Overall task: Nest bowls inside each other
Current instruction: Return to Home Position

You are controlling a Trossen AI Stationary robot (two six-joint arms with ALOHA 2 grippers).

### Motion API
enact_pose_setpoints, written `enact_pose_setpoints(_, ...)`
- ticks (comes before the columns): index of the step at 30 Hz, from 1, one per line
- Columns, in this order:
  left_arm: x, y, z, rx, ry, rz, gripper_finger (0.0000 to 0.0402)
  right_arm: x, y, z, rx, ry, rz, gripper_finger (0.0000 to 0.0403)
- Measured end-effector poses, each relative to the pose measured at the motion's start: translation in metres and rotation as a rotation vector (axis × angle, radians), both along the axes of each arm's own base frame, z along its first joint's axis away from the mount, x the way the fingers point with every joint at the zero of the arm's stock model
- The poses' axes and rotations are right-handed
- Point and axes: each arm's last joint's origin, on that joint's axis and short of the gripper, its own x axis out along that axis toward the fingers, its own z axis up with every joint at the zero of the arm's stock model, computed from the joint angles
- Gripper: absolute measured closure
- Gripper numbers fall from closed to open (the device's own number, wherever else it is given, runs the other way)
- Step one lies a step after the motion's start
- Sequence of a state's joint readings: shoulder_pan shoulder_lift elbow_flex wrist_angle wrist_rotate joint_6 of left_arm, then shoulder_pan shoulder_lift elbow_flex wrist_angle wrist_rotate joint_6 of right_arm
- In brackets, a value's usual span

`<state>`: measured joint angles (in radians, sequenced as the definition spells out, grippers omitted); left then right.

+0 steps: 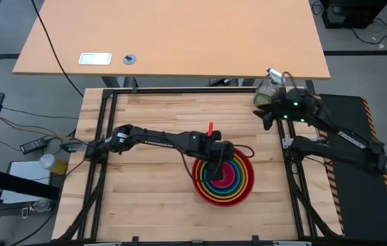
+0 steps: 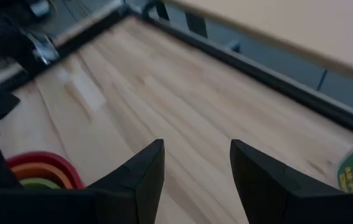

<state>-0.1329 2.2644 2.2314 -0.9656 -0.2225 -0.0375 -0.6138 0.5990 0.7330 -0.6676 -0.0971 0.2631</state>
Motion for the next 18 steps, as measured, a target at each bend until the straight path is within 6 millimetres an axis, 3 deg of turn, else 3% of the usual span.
enact_pose_setpoints(6,-0.011,0.007,0.025,0.036,-0.040,0.022,0.0266,-0.025,0.017,0.013,-0.088,-0.120,-0.015,0.0213)
enact_pose_setpoints(13,-0.041,0.023,0.062,0.126,-0.018,0.065,0.0286,-0.053,0.037,0.020,-0.169,-0.256,-0.020,0.0213)
enact_pose_setpoints(18,-0.050,0.038,0.080,0.126,-0.064,0.087,0.0287,-0.065,0.045,0.002,-0.145,-0.333,-0.043,0.0213)
